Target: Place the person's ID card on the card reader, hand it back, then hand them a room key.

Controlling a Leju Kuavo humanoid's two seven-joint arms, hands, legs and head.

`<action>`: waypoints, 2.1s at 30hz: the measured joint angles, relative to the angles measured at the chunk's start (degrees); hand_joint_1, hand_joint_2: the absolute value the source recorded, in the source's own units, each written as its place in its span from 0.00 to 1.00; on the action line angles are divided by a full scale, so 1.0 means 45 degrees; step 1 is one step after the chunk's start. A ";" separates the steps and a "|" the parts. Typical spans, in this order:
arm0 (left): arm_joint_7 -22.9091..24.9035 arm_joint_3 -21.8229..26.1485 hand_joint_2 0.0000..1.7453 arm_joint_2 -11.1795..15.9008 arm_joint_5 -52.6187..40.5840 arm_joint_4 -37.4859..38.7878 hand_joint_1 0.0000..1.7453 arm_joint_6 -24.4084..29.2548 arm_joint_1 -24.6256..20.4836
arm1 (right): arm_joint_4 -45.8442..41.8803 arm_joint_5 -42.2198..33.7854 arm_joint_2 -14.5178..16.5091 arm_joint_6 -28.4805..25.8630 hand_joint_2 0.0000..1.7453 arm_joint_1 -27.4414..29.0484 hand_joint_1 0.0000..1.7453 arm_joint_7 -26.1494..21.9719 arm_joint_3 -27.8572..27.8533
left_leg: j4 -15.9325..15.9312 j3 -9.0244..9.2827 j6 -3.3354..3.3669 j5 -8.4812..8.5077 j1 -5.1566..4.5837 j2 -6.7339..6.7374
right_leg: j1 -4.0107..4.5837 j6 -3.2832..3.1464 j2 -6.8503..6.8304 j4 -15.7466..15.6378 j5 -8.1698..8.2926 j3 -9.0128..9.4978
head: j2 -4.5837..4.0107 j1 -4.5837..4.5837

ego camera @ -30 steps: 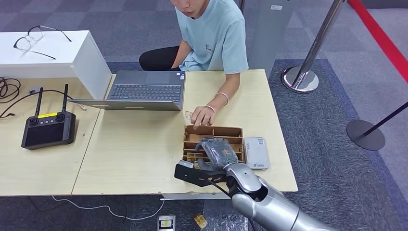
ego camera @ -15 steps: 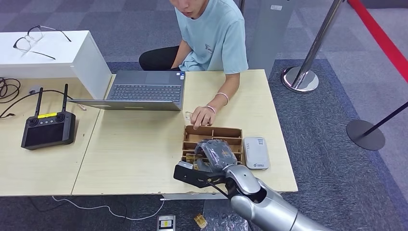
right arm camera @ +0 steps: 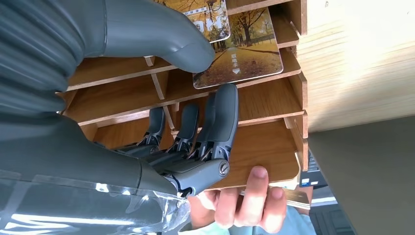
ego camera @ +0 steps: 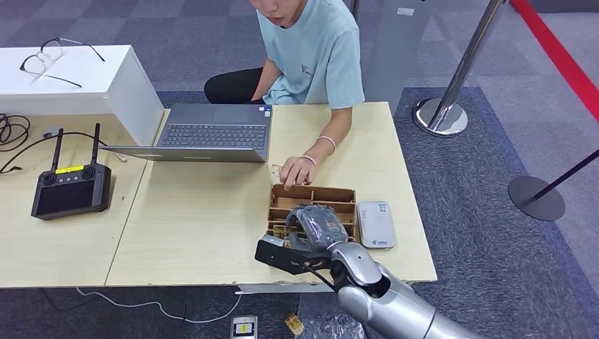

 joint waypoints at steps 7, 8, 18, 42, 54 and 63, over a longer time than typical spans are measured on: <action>0.0000 -0.0001 1.00 0.0000 -0.0007 0.0000 0.00 0.0000 0.0000 | 0.0036 -0.0012 -0.0001 -0.0001 1.00 -0.0016 0.50 0.0002 -0.0029 | 0.0000 0.0014 0.0000 0.0000 0.0000 0.0003 | 0.0000 0.0000 0.0003 0.0000 0.0000 0.0011 | -0.0001 0.0001; 0.0000 -0.0001 1.00 0.0000 -0.0011 0.0000 0.00 0.0000 0.0001 | 0.0036 -0.0012 -0.0001 0.0000 1.00 -0.0016 0.51 0.0004 -0.0041 | 0.0000 0.0016 0.0000 0.0000 0.0000 0.0003 | 0.0000 0.0000 0.0003 0.0000 0.0000 0.0013 | 0.0000 0.0001; -0.0001 -0.0001 1.00 0.0000 -0.0041 0.0000 0.00 -0.0010 0.0001 | 0.0040 -0.0022 -0.0002 0.0017 1.00 -0.0028 0.53 0.0029 -0.0085 | 0.0000 0.0029 0.0000 0.0000 0.0000 0.0004 | 0.0000 0.0000 0.0004 0.0000 0.0000 0.0030 | 0.0000 0.0001; 0.0060 -0.0007 1.00 0.0000 -0.0074 -0.0001 0.00 -0.0016 -0.0004 | 0.0353 -0.0274 0.0181 -0.0069 1.00 -0.0019 0.91 -0.0203 -0.0095 | -0.0001 0.0034 -0.0001 -0.0001 0.0000 0.0003 | 0.0000 0.0000 0.0005 0.0000 0.0000 0.0032 | 0.0000 0.0001; 0.0146 -0.0006 1.00 0.0000 -0.0034 -0.0005 0.00 -0.0015 -0.0014 | 0.0557 -0.0284 0.0383 -0.0319 1.00 0.0070 1.00 -0.0284 -0.0124 | -0.0001 0.0041 0.0000 -0.0005 0.0000 0.0003 | 0.0000 0.0000 0.0006 -0.0002 -0.0001 0.0037 | 0.0000 0.0000; 0.0136 -0.0006 1.00 0.0000 -0.0029 -0.0005 0.00 0.0016 -0.0011 | 0.0714 -0.0204 0.0476 -0.1159 1.00 0.0225 1.00 -0.0449 -0.0096 | -0.0001 0.0061 0.0000 -0.0004 0.0000 0.0006 | -0.0001 0.0001 0.0006 -0.0002 0.0000 0.0060 | -0.0001 0.0000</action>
